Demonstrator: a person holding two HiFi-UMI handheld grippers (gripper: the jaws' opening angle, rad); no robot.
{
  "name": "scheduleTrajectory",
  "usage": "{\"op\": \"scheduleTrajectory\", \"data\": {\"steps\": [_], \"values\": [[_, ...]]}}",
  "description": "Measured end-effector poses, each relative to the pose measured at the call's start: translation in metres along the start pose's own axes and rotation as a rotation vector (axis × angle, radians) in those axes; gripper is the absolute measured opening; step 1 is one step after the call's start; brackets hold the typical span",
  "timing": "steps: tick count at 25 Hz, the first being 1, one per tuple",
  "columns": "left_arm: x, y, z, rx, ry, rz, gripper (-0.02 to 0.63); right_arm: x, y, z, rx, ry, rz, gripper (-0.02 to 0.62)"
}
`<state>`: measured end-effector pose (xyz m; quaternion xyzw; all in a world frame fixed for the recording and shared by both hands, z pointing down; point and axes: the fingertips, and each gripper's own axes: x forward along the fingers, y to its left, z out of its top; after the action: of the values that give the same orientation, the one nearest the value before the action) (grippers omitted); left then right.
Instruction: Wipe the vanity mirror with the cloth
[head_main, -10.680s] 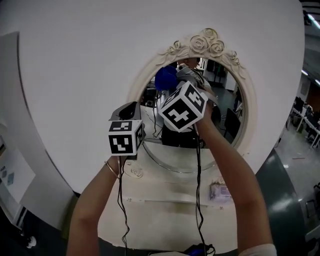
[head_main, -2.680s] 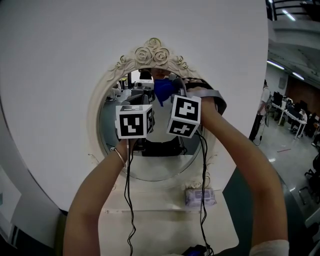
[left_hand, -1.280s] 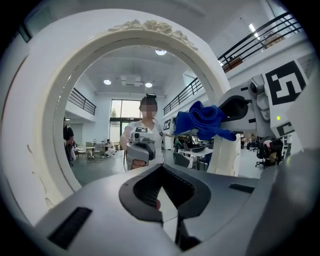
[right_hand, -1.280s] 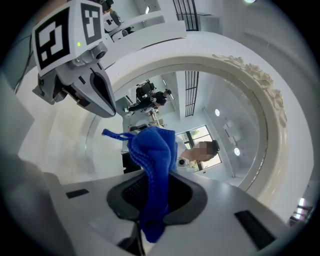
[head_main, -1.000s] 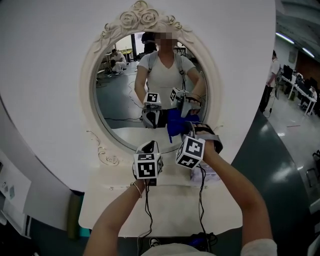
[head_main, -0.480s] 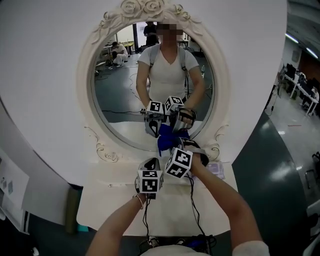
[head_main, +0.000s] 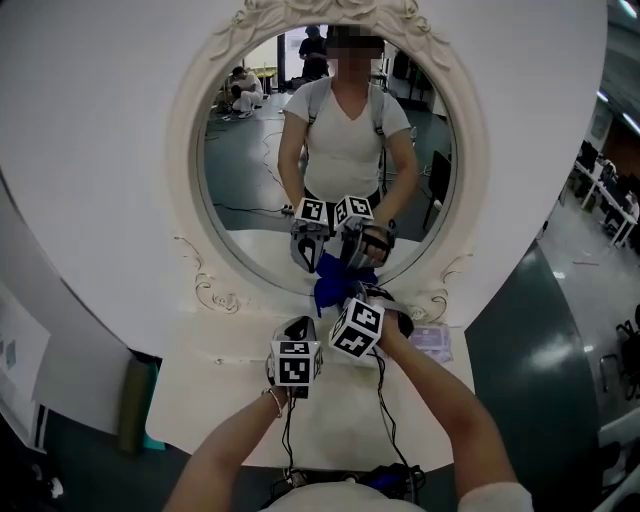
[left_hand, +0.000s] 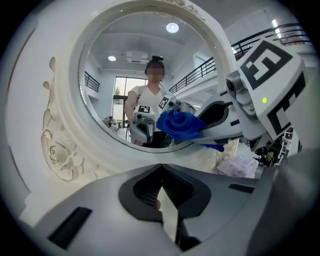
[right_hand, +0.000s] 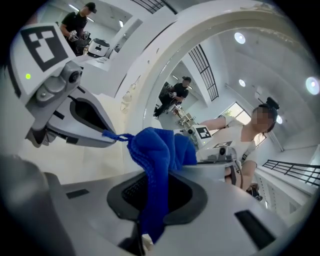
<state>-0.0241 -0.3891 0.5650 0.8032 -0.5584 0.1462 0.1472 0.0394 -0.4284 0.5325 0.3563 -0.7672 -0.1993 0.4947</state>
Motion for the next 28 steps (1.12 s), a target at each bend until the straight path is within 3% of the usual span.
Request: {"op": "scheduleTrajectory", "data": {"steps": [9,11,15,21,24,28], "values": [[-0.020,0.018,0.011,-0.017,-0.051,-0.022,0.006,0.004,0.009,0.006,0.066,-0.010,0.016,0.063],[-0.033,0.019,0.020,-0.011,-0.088,-0.041,0.005,-0.009,0.005,0.015,0.172,-0.086,-0.003,0.063],[-0.060,0.020,0.041,0.022,-0.175,-0.063,0.006,-0.053,-0.006,0.040,0.503,-0.341,-0.061,0.063],[-0.099,0.013,0.065,0.000,-0.296,-0.076,0.006,-0.136,-0.011,0.040,0.873,-0.636,-0.224,0.064],[-0.113,0.006,0.065,-0.016,-0.309,-0.090,0.005,-0.165,0.003,0.020,1.018,-0.678,-0.281,0.063],[-0.122,0.003,0.047,-0.061,-0.267,-0.093,0.005,-0.175,0.029,-0.008,1.101,-0.624,-0.311,0.064]]}}
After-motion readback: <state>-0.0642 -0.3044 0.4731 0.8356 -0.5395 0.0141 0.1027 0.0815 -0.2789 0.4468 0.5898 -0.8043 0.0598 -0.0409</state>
